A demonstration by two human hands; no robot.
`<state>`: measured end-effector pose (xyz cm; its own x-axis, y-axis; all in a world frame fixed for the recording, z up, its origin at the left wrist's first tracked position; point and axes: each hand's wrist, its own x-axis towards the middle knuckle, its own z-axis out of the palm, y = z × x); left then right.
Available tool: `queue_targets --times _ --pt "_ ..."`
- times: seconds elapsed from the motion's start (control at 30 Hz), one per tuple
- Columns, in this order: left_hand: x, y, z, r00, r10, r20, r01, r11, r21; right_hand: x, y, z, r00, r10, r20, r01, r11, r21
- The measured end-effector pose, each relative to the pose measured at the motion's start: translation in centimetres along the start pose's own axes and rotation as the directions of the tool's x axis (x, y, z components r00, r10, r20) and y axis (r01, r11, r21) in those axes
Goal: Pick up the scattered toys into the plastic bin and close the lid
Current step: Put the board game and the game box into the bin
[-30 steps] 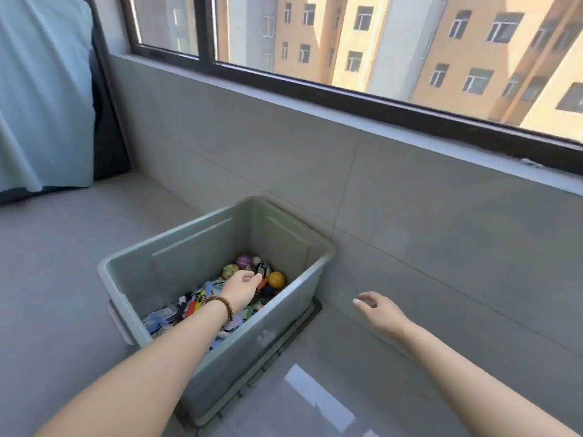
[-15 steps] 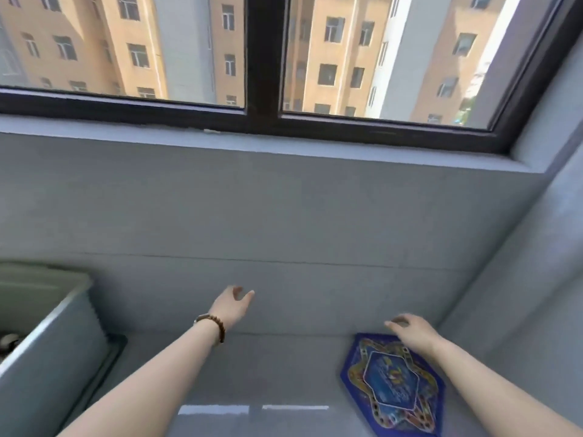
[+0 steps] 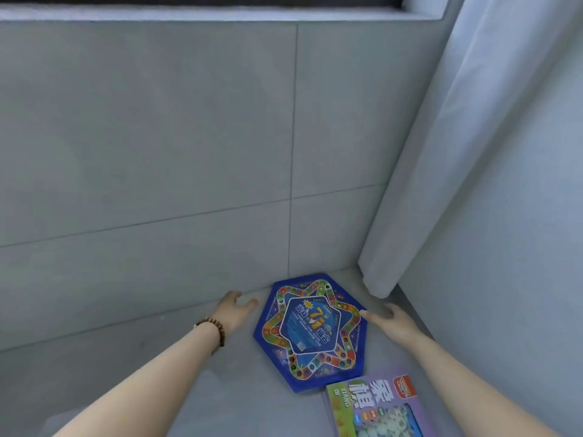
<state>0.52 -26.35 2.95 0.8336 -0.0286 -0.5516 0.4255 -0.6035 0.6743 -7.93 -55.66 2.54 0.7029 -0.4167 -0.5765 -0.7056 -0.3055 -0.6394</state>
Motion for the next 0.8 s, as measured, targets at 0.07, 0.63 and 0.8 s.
queue_targets --times 0.07,0.63,0.8 --pt "1.3 -0.7 2.2 0.998 -0.057 0.031 0.056 0.998 0.008 1.7 2.0 0.8 0.998 0.056 0.017 -0.057 0.996 0.062" --pt "7.3 -7.7 10.4 0.97 -0.219 0.105 0.239 0.936 -0.258 9.1 8.1 7.7 0.956 0.279 0.092 -0.287 0.813 0.507" --pt "8.3 -8.9 9.2 0.957 -0.278 0.083 0.289 0.889 -0.356 8.9 6.8 8.5 0.96 0.278 0.043 -0.237 0.716 0.657"
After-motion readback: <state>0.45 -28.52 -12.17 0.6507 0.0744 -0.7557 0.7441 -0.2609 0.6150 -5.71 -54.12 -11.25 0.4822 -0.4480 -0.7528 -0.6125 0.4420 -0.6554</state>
